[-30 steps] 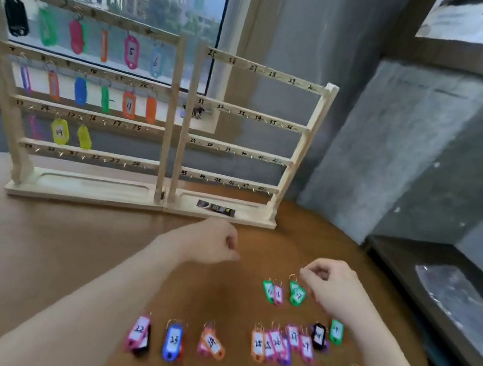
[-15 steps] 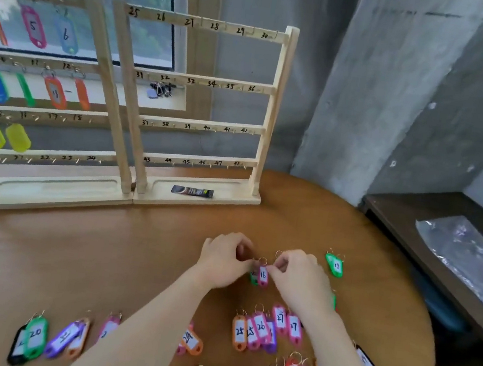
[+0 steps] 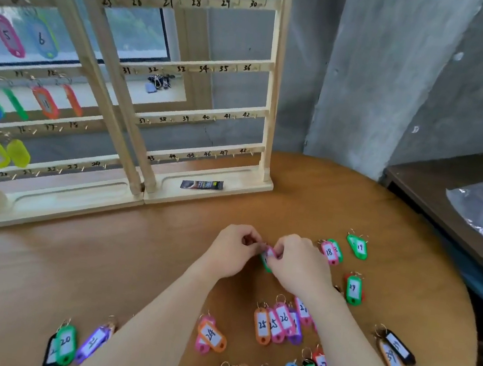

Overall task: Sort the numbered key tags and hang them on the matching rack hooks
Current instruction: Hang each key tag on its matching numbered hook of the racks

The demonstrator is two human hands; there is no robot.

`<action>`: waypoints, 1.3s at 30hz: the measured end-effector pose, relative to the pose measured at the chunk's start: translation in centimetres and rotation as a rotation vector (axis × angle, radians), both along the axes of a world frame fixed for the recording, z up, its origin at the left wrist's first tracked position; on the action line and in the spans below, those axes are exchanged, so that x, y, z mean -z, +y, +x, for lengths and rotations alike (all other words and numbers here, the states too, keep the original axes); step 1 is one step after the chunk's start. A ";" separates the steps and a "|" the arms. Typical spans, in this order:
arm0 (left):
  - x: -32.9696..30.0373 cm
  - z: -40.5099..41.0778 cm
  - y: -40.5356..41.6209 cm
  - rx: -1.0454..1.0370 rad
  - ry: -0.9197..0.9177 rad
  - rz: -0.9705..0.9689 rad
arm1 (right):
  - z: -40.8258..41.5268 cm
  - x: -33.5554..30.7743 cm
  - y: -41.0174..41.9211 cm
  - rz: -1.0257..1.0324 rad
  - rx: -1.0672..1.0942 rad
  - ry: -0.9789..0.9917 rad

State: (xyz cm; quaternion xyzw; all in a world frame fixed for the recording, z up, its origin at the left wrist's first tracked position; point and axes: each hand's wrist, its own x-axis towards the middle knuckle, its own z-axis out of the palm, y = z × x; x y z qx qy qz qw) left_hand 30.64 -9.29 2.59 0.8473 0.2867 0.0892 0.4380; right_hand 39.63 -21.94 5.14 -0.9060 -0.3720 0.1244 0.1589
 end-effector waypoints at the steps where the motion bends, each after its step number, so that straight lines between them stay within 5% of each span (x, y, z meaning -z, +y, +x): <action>1: -0.2 -0.1 0.0 -0.004 -0.002 -0.019 | 0.0 0.1 0.0 0.019 0.011 0.044; 6: -1.7 -2.6 0.7 -0.062 -0.076 -0.116 | -0.4 -0.4 0.1 0.219 -0.004 0.313; 13: -5.6 -9.1 3.6 -0.075 -0.052 0.000 | -6.3 -2.3 2.6 0.544 -0.009 0.989; 23: -10.0 -20.6 10.9 -0.352 -0.023 0.103 | -14.6 -5.9 9.6 0.613 -0.166 1.032; 39: -13.6 -23.1 21.1 -0.708 -0.380 0.258 | -19.6 -9.6 22.8 0.780 -0.279 1.014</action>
